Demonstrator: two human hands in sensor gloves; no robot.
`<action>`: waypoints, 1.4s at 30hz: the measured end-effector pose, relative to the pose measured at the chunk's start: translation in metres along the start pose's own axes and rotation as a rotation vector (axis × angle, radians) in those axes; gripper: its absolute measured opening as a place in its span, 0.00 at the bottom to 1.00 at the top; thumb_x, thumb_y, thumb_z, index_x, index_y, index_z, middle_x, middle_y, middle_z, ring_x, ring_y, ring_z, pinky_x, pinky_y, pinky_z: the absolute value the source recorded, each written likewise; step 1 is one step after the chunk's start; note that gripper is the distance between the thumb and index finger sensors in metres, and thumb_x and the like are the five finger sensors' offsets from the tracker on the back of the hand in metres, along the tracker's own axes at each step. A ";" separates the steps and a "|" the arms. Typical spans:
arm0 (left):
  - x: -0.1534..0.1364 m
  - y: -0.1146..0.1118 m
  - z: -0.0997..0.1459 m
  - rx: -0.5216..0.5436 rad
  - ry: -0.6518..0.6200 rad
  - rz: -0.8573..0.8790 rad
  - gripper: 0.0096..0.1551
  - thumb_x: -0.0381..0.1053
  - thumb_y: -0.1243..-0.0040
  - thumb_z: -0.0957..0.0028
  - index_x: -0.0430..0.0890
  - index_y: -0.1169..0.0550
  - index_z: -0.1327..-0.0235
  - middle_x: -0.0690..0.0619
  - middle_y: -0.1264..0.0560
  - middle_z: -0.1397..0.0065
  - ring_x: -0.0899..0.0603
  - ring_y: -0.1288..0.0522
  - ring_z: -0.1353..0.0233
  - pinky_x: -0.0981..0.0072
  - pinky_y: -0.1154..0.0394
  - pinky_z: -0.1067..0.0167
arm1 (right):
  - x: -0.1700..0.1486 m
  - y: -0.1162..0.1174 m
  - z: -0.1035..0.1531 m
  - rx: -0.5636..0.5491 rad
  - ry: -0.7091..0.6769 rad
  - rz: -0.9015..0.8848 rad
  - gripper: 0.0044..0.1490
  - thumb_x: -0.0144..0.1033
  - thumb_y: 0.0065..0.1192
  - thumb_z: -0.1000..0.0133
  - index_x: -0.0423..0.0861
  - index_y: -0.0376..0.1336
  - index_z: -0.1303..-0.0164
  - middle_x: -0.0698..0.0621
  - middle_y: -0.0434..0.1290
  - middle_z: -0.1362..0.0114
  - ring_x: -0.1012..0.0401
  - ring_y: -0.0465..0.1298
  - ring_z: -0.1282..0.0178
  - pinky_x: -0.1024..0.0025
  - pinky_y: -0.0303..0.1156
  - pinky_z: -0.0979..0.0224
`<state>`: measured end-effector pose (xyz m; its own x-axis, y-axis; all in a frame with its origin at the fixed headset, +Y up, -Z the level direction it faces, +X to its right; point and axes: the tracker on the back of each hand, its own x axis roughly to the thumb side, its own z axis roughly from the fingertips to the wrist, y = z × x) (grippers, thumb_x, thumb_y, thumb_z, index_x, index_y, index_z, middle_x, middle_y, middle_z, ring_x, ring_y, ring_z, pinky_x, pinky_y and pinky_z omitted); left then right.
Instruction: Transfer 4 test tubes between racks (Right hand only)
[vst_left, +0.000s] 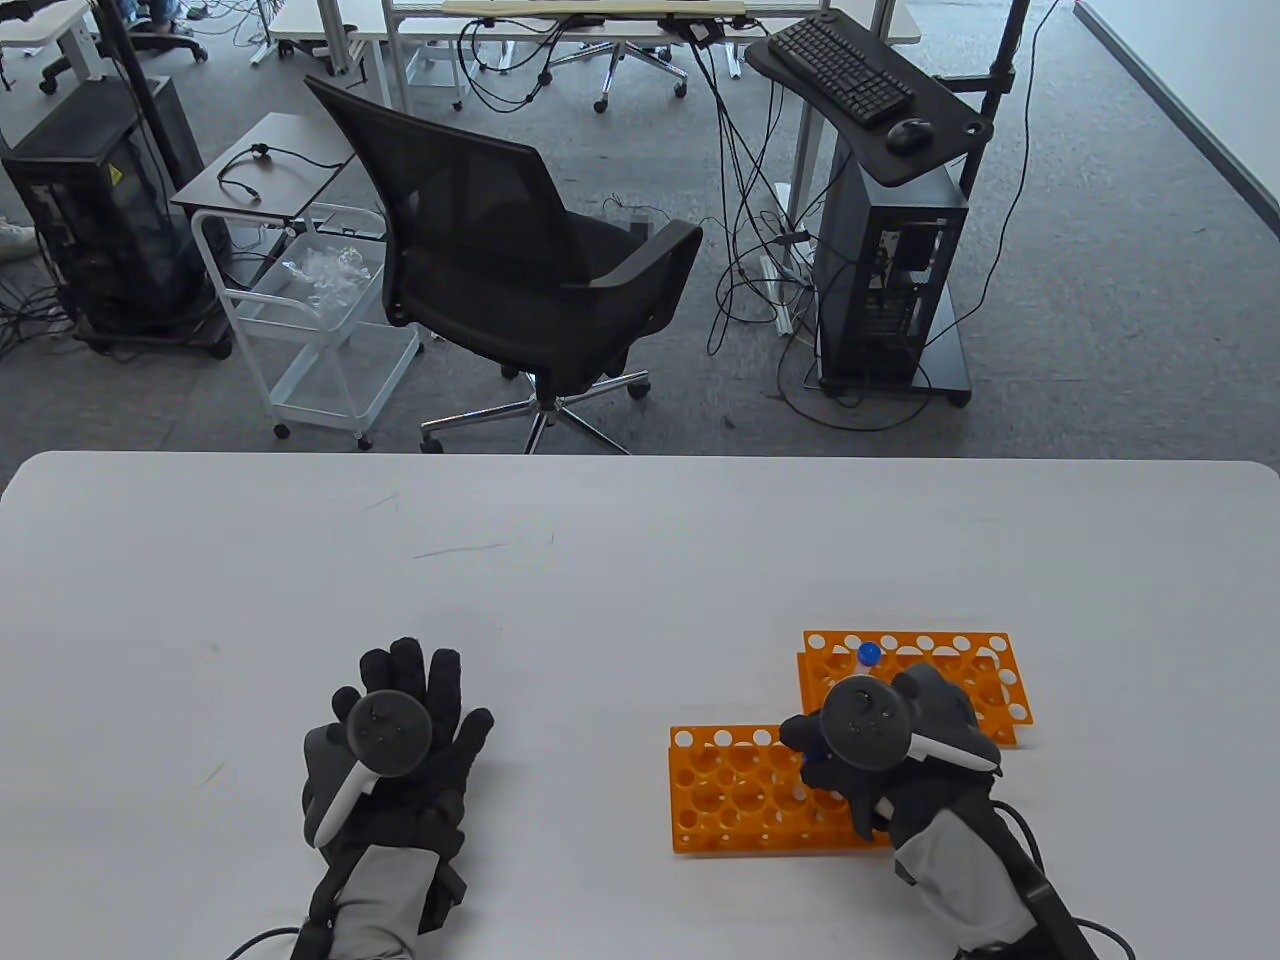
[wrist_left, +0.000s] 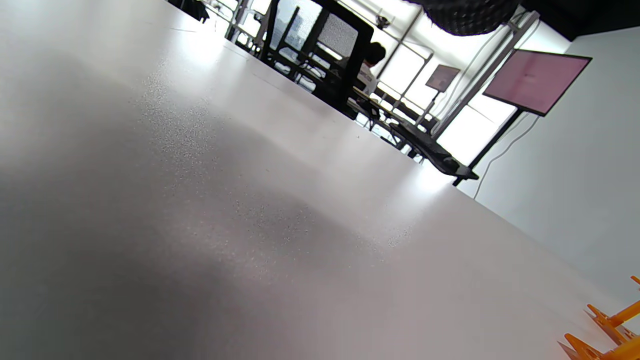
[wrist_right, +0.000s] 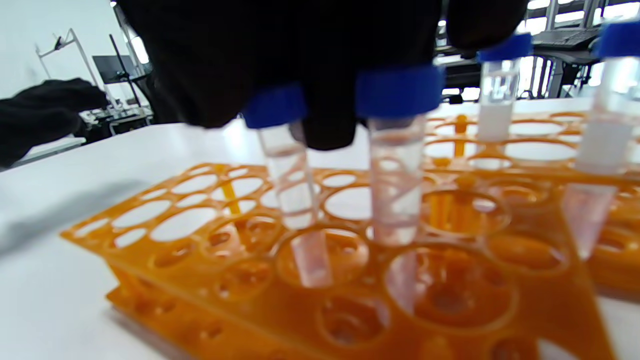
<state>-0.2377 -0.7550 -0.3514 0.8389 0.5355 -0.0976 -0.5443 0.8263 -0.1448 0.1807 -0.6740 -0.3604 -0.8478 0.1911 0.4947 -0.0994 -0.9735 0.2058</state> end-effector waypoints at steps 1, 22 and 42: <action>0.000 0.000 0.000 0.000 0.000 0.000 0.41 0.71 0.59 0.38 0.73 0.62 0.20 0.71 0.79 0.20 0.60 0.89 0.24 0.60 0.91 0.32 | 0.000 0.000 0.000 -0.002 -0.001 0.001 0.30 0.37 0.70 0.49 0.45 0.70 0.35 0.43 0.79 0.34 0.43 0.74 0.33 0.34 0.59 0.28; 0.000 0.000 0.000 -0.004 0.008 -0.004 0.41 0.71 0.59 0.38 0.73 0.62 0.20 0.71 0.79 0.20 0.60 0.89 0.24 0.60 0.91 0.32 | -0.002 -0.012 0.007 -0.102 -0.021 -0.065 0.29 0.34 0.67 0.47 0.43 0.69 0.34 0.41 0.78 0.34 0.41 0.74 0.34 0.34 0.59 0.28; 0.000 0.000 0.001 -0.006 0.015 0.001 0.41 0.71 0.59 0.38 0.72 0.62 0.20 0.71 0.79 0.20 0.60 0.89 0.24 0.60 0.91 0.32 | -0.020 -0.051 0.038 -0.318 -0.024 -0.162 0.29 0.35 0.66 0.46 0.43 0.68 0.33 0.41 0.78 0.34 0.41 0.73 0.34 0.34 0.59 0.28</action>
<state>-0.2381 -0.7549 -0.3506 0.8383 0.5334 -0.1127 -0.5451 0.8248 -0.1503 0.2223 -0.6238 -0.3487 -0.7954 0.3455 0.4979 -0.3919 -0.9199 0.0123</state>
